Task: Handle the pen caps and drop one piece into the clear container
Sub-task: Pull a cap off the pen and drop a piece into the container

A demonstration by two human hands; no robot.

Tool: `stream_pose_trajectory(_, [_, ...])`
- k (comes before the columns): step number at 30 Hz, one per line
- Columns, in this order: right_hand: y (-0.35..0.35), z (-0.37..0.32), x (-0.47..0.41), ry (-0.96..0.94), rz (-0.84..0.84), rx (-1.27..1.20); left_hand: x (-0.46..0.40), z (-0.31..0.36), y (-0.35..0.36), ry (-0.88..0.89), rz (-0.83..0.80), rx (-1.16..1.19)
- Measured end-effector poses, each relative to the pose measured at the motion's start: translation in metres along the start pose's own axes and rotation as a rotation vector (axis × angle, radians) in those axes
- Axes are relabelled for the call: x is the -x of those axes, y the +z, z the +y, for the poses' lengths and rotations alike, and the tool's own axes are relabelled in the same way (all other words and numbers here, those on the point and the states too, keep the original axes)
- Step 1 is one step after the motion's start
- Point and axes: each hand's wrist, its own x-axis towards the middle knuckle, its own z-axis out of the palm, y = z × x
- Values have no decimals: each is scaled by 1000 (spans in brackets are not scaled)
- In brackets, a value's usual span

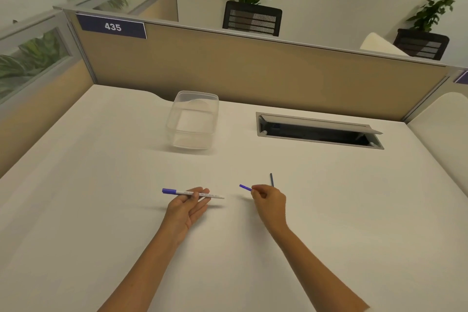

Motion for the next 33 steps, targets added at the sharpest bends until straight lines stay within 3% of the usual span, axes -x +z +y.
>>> stream_pose_trajectory(11, [41,39,-14,-194,128,249,-11,-3,-1,-42,146,-143])
stream_pose_trajectory(14, [43,43,-16,-187,119,246,-12,15,23,224,265,-308])
stream_pose_trajectory(18, [44,43,-16,-184,111,256,-18,29,53,768,276,-652])
stream_pose_trajectory(20, [45,41,-16,-208,130,267,-27,23,60,928,279,-781])
stream_pose_trajectory(25, [45,39,-17,-206,142,260,-52,-8,53,738,220,-1117])
stream_pose_trajectory(29, [45,40,-17,-211,145,275,-58,4,58,760,213,-1073])
stream_pose_trajectory(33, [45,40,-17,-243,157,325,-50,26,62,845,250,-884])
